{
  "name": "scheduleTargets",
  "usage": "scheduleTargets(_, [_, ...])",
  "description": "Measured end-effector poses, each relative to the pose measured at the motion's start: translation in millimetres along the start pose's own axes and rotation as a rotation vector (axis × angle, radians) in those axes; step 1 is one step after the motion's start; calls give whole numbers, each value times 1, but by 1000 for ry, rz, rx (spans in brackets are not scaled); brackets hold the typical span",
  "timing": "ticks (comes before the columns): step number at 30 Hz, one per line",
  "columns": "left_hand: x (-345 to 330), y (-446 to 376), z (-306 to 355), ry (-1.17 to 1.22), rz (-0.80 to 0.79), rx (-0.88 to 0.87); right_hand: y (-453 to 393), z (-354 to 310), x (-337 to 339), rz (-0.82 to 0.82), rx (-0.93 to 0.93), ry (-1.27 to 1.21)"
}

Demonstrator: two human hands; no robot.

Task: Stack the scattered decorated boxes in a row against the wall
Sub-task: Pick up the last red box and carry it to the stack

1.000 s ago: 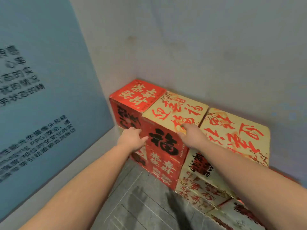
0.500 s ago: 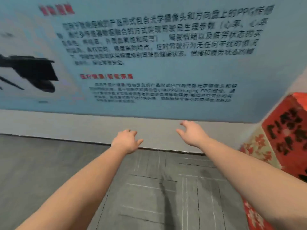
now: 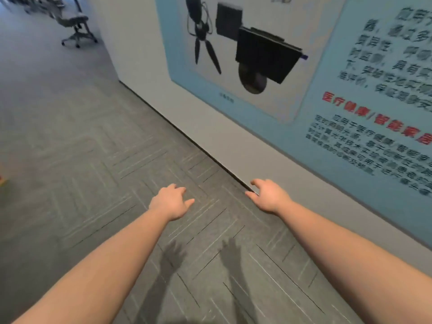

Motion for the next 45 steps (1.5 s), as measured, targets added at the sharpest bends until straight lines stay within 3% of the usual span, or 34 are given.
scheduleTargets(5, [10,-33,-168,37,-45,191,-89,-154,-58,-121,140,86])
scheduleTargets(18, [55,-154,-464,108,-159,527,-329,-497,-185,-343,529,368])
scheduleTargets(26, [103,-191,-681,188,-118,705,-415,-739,-240,-395,734,510])
scheduleTargets(37, [138,-231,-1023,303,-91,771,-496,-1061,-360,-397,766,579])
scheduleTargets(45, [156,-285,-1236,335,-103,851,-572,-1255,-442,-451,789,602])
Point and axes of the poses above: each hand's wrist, its own y-axis away from the middle knuckle, its own x-axis out of the back of the hand, z = x × y, the point moved 6 cm from there along -y, towards the middle knuckle, and after that the axes turned 5 degrees about -y, right-handed, at the moved point
